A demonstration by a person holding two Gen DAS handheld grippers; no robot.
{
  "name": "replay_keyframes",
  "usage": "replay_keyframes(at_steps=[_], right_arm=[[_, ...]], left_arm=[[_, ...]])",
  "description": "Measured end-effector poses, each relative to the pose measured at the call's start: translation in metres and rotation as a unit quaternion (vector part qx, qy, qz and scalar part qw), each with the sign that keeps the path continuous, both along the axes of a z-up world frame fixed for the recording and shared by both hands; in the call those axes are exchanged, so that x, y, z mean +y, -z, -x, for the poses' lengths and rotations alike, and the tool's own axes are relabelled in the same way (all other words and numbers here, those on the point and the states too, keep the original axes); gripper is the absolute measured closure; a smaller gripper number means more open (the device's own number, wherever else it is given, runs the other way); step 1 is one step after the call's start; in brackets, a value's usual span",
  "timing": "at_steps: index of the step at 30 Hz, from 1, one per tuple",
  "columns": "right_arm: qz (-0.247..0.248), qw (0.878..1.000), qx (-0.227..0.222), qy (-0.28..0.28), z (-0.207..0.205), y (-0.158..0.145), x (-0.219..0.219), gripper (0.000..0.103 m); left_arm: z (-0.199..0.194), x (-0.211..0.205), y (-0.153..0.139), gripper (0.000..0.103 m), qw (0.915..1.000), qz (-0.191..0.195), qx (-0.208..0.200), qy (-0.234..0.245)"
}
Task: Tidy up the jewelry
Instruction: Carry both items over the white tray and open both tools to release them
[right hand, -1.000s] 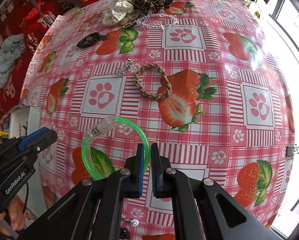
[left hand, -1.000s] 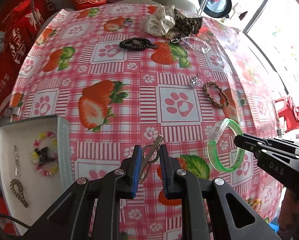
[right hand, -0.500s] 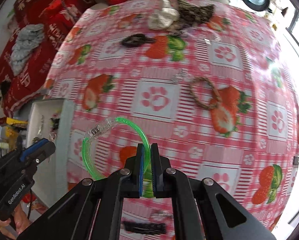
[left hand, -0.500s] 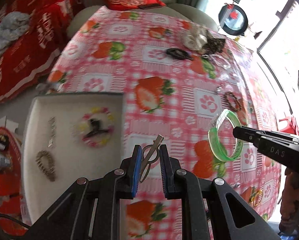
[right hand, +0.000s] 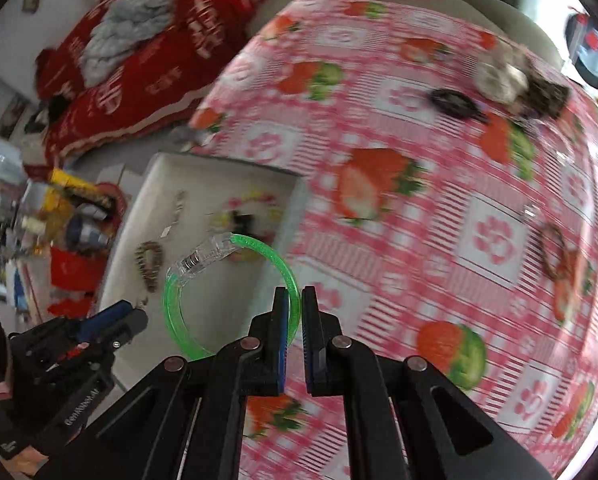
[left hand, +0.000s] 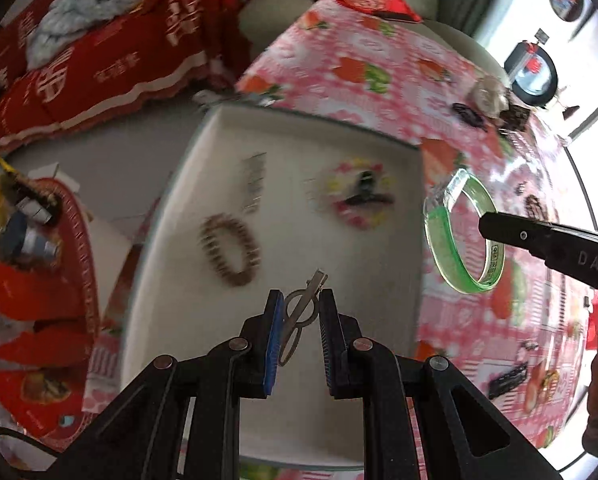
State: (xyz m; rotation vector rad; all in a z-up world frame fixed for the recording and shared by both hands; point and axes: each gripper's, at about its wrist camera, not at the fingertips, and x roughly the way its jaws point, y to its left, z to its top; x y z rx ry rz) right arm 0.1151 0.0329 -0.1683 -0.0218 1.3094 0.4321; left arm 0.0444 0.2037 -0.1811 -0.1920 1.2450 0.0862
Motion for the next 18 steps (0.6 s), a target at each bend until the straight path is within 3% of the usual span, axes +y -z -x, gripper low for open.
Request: replay_keyframes(at_steps=[8,18], right_arm=[[0.02,0.998,0.022,-0.058,0.009,0.026,0.06,0.096],[0.086,0.99,0.046,-0.098,0.017,0.069,0.088,0.096]], left_arm=[[0.015,0.036,0.027,0.078,0.9993,-0.003,0.024,-0.029],[0.004,0.046,0.056,0.078,0.9986,-0.025,0.04,-0.022]])
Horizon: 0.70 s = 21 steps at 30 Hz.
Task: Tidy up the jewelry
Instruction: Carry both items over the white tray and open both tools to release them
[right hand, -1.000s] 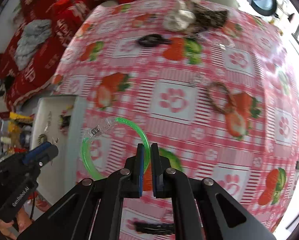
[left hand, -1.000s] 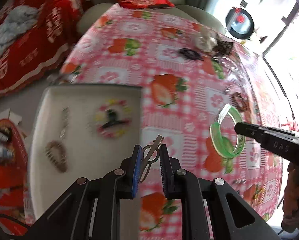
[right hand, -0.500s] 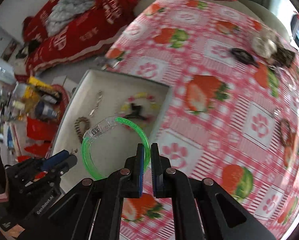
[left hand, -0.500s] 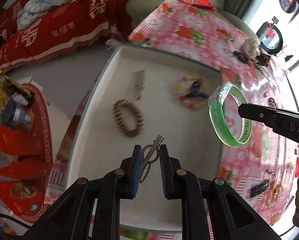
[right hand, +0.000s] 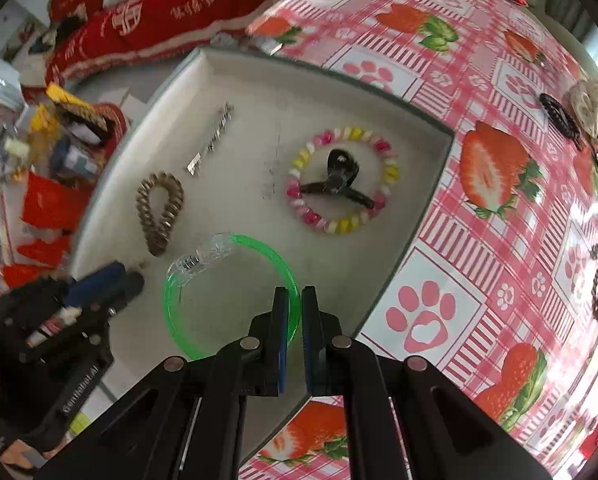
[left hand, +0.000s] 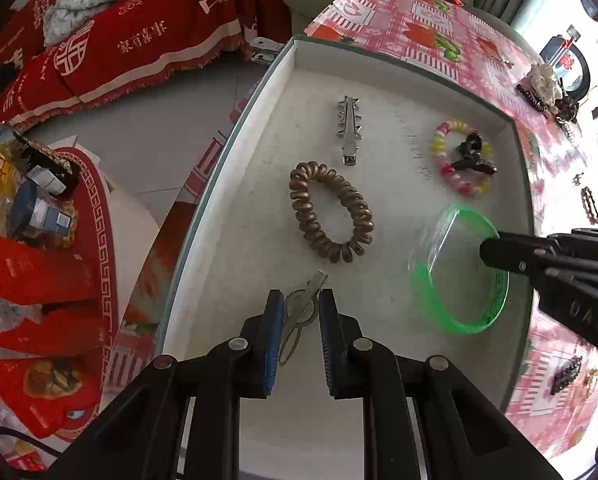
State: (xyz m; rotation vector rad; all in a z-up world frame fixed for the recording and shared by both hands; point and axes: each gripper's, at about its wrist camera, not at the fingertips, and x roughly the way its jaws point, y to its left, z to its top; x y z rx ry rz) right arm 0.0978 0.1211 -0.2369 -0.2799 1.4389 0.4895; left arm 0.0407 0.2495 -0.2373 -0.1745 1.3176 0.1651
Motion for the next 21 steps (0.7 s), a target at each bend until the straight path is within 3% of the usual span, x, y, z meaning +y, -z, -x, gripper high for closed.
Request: replay_keyframes(at_steps=[4,21], right_arm=[[0.026,1.0,-0.004,-0.013,0.001,0.01,0.005,0.096],[0.033,0.999,-0.033,0.016,-0.031,0.009,0.003,0.096]], left_arm=[[-0.006,-0.001,0.001,0.078,1.0,-0.006,-0.005,0.005],[-0.048,-0.007,0.001,0.078,0.9994,-0.003,-0.028,0.02]])
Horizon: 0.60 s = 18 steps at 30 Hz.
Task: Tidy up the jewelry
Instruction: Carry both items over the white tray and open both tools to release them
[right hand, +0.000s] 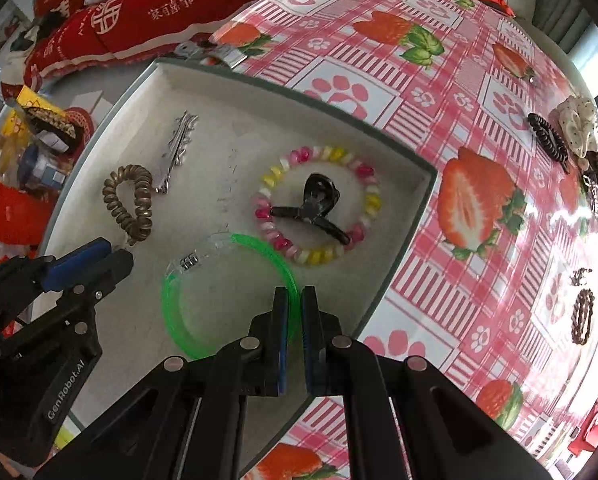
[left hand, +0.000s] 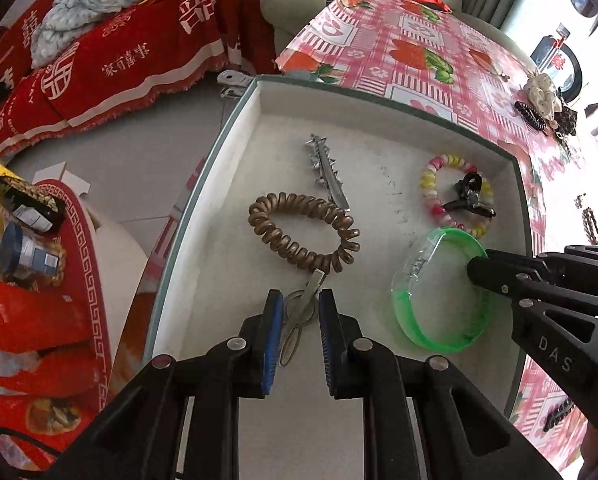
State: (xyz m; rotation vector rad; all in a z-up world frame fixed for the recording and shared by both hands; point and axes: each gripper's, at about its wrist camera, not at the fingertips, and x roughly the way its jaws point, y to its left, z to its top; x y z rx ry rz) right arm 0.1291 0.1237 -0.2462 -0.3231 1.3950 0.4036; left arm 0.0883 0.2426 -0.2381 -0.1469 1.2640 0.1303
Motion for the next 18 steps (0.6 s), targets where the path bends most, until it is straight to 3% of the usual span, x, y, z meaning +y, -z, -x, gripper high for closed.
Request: replay_keyframes(at_steps=[10,12,14,18], right_arm=[[-0.003,1.0,0.004,-0.008,-0.012,-0.003,0.009,0.094],[-0.008,1.0,0.008,-0.006,-0.012,-0.002,0.009,0.088],[-0.015,1.0,0.009,-0.005,-0.01,-0.003,0.006,0.074],[-0.03,1.0,0.003,-0.006,-0.006,-0.013,0.004,0.066]], left_arm=[[0.001,-0.004,-0.002,0.078,0.9998,-0.017,0.005,0.004],[0.002,-0.005,-0.004,0.078,0.9998,-0.019,0.004,0.001],[0.002,-0.005,-0.007,0.078,0.9998,-0.022,0.001,0.0],[0.003,-0.003,-0.014,0.078,0.9997,-0.025,-0.006,-0.003]])
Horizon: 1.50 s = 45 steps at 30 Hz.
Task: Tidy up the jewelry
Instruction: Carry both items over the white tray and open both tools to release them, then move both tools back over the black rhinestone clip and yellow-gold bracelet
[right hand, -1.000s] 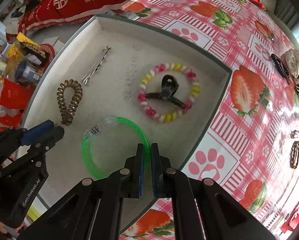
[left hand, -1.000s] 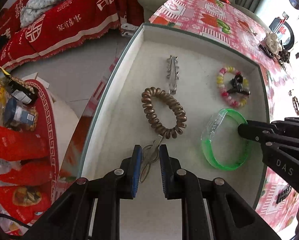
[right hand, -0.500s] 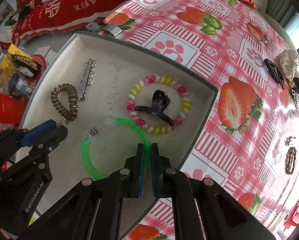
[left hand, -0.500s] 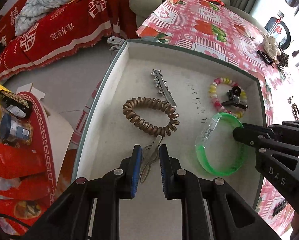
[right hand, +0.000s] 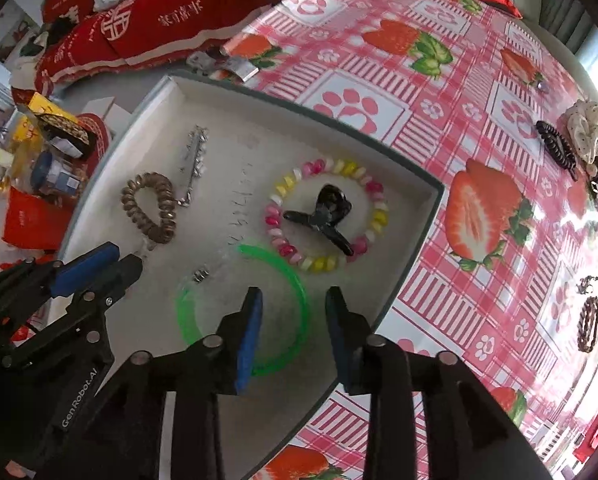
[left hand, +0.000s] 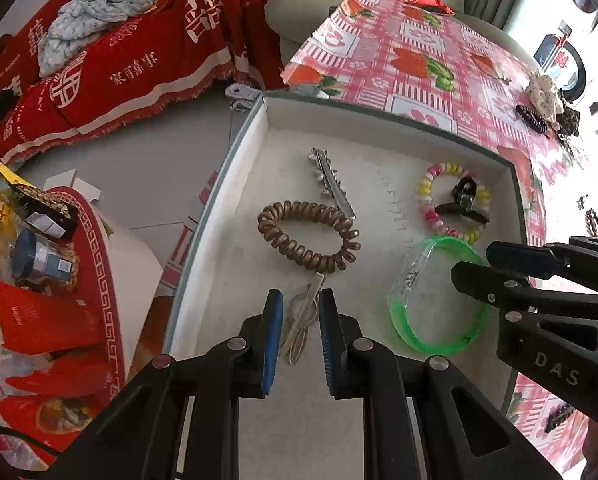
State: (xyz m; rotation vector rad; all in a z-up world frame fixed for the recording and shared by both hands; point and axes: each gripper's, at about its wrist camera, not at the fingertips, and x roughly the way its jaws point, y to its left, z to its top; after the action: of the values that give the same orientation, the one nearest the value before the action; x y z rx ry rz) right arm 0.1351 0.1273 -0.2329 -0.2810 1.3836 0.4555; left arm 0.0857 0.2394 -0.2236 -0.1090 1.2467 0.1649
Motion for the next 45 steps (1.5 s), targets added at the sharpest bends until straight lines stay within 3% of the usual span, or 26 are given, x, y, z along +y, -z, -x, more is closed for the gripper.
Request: replay_keyframes(at_steps=[9,18,20,21,23,27,31,34,37,40,45], right_arm=[[-0.063,0.997,-0.017,0.043,-0.003,-0.041,-0.022,0.052],[-0.08,0.993,-0.014,0.082,0.018,-0.056,-0.058,0.044],[-0.082,0.992,-0.012,0.092,0.023,-0.056,-0.068,0.044],[-0.084,0.992,-0.01,0.098,0.025,-0.057,-0.074,0.044],[-0.086,0.99,-0.006,0.112,0.03,-0.058,-0.086,0.041],[-0.092,0.985,-0.003,0.146,0.038,-0.059,-0.113,0.037],[-0.094,0.979,-0.002,0.179,0.046,-0.06,-0.142,0.036],[-0.096,0.975,-0.003,0.199,0.051,-0.062,-0.163,0.029],[-0.092,0.971,-0.006,0.221,0.059,-0.065,-0.186,0.029],[-0.086,0.965,-0.009,0.246,0.066,-0.066,-0.211,0.019],[-0.065,0.954,-0.022,0.292,0.085,-0.067,-0.253,0.019]], left_arm=[[0.001,-0.004,-0.015,0.078,1.0,-0.005,-0.006,0.002],[0.008,-0.015,-0.021,0.077,1.0,-0.003,0.003,0.0],[0.01,-0.019,-0.024,0.031,1.0,-0.005,0.006,0.002],[0.012,-0.021,-0.027,0.001,1.0,-0.009,0.0,0.0],[0.016,-0.028,-0.035,0.001,0.9997,-0.016,-0.016,0.007],[0.016,-0.043,-0.039,0.0,0.9997,-0.011,-0.005,0.023],[0.014,-0.07,-0.045,0.0,0.9982,-0.021,-0.009,0.056],[0.014,-0.093,-0.05,0.0,0.9962,-0.017,-0.014,0.085],[0.015,-0.118,-0.053,0.0,0.9927,-0.013,-0.015,0.119],[0.018,-0.143,-0.057,0.0,0.9881,-0.009,-0.015,0.153],[0.027,-0.185,-0.062,0.0,0.9762,-0.005,-0.017,0.216]])
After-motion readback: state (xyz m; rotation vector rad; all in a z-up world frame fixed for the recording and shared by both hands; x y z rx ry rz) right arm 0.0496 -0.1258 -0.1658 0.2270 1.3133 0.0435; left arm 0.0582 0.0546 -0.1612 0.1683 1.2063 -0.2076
